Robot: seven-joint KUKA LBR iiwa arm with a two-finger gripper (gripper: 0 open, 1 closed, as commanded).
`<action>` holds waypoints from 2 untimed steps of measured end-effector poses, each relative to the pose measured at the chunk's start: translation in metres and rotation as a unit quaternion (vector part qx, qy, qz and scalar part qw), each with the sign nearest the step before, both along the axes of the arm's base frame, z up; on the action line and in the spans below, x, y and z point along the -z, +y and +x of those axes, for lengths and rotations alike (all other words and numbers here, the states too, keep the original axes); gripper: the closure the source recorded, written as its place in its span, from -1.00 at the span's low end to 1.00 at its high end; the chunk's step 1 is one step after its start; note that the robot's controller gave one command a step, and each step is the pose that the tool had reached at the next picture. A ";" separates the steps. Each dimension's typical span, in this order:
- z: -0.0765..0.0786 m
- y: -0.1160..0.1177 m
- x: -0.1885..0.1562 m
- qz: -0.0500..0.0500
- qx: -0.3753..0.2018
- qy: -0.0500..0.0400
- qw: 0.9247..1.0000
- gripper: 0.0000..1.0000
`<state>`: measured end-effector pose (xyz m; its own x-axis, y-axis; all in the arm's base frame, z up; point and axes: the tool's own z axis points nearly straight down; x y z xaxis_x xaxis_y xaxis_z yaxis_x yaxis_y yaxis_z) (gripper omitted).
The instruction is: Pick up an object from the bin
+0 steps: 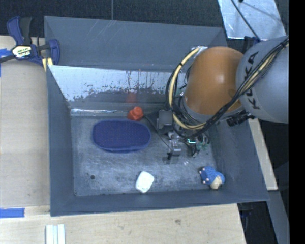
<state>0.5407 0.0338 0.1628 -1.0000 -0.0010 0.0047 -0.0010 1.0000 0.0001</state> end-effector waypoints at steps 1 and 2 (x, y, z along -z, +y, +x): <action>0.061 -0.059 0.082 0.003 -0.101 -0.014 0.995 -1.00; 0.061 -0.059 0.077 0.002 -0.100 -0.011 0.995 1.00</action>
Offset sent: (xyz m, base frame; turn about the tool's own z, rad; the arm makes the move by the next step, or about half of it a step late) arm 0.0544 -0.0616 -0.0865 -0.2030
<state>0.6015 -0.0252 0.0861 -0.9795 -0.2005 -0.0176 -0.2005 0.9797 0.0017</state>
